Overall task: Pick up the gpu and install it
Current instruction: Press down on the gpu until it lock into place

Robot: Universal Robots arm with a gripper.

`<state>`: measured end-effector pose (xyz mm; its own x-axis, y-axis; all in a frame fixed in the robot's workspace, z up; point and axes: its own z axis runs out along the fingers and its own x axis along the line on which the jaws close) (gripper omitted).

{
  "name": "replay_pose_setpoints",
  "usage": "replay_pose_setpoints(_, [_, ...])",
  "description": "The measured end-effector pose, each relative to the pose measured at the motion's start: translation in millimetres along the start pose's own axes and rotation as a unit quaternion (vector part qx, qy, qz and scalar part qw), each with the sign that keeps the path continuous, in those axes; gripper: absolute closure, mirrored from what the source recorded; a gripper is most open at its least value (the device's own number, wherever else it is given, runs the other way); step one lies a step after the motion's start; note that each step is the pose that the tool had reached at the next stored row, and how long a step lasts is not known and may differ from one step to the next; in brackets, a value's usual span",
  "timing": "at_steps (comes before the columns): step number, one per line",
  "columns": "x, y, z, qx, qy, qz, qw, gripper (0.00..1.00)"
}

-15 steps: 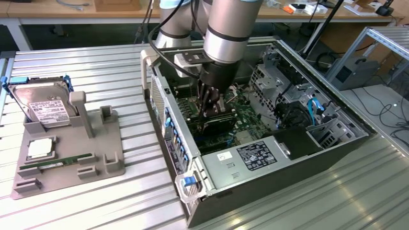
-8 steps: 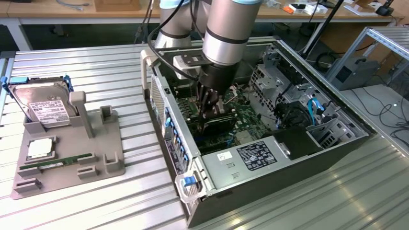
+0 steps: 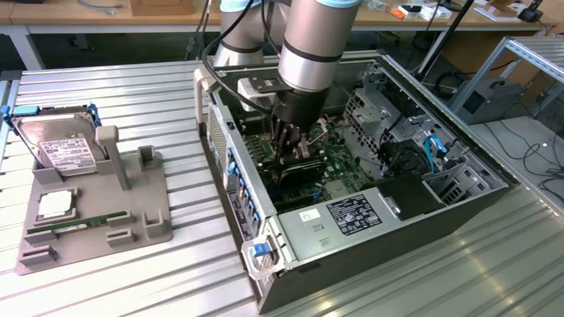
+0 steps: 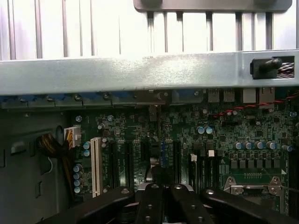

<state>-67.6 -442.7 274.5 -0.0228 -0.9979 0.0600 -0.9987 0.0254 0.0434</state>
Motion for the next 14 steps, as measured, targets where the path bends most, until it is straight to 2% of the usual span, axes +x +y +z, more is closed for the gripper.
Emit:
replay_pose_setpoints(12, [-3.5,0.3,6.6,0.0000,0.0000,0.000,1.0000,0.89])
replay_pose_setpoints(14, [-3.4,1.2,6.4,0.0018,-0.0001,0.000,1.0000,0.89])
